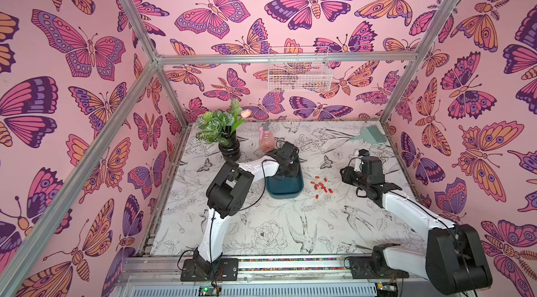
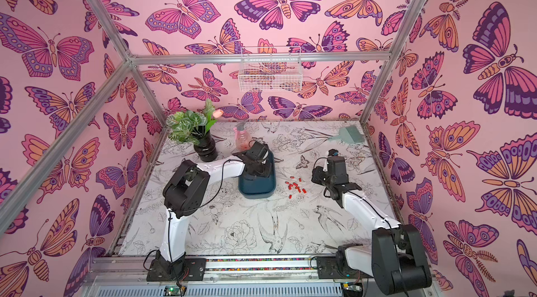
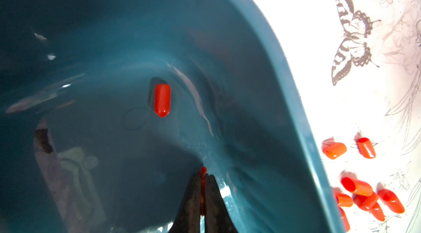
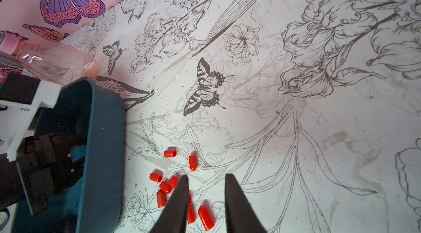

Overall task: Take the screw protection sleeves out of the storage box
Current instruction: Pick up the screw protection sleeve from the storage box.

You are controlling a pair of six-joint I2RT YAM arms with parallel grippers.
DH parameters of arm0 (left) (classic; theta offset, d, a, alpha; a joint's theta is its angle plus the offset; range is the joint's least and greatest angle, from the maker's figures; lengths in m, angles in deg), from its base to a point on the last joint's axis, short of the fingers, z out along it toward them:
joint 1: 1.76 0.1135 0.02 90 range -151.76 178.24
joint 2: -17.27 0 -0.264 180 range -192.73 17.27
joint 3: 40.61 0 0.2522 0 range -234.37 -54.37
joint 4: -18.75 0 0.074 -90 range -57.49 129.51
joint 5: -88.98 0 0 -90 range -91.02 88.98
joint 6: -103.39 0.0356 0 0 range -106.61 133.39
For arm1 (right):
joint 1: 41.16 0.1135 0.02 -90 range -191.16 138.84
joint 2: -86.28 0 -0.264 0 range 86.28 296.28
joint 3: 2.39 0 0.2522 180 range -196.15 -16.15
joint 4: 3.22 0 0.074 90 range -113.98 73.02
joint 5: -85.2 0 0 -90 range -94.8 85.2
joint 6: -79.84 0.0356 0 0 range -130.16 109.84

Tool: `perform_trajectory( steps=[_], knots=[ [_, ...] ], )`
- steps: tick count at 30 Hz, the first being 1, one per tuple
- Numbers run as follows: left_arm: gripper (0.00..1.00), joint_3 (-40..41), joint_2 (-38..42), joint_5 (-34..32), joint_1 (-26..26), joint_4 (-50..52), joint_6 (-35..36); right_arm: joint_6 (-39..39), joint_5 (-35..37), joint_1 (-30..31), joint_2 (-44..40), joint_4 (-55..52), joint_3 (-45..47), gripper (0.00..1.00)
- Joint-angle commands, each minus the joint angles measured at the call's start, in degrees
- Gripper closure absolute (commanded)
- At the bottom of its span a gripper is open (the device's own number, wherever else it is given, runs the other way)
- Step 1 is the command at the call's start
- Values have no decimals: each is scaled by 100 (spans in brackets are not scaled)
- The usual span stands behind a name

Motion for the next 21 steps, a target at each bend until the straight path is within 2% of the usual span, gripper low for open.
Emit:
perform_trajectory(
  steps=[1,13,21],
  knots=[
    [94,57,36,-15,-18,138,118,33,-41,-28,-1,-1,-166,69],
    [94,1098,1192,-412,-69,-852,233,25,-69,-34,8,0,-158,69],
    [93,1284,1731,-347,-159,-1087,228,13,-66,-28,-12,-23,-170,69]
  ],
)
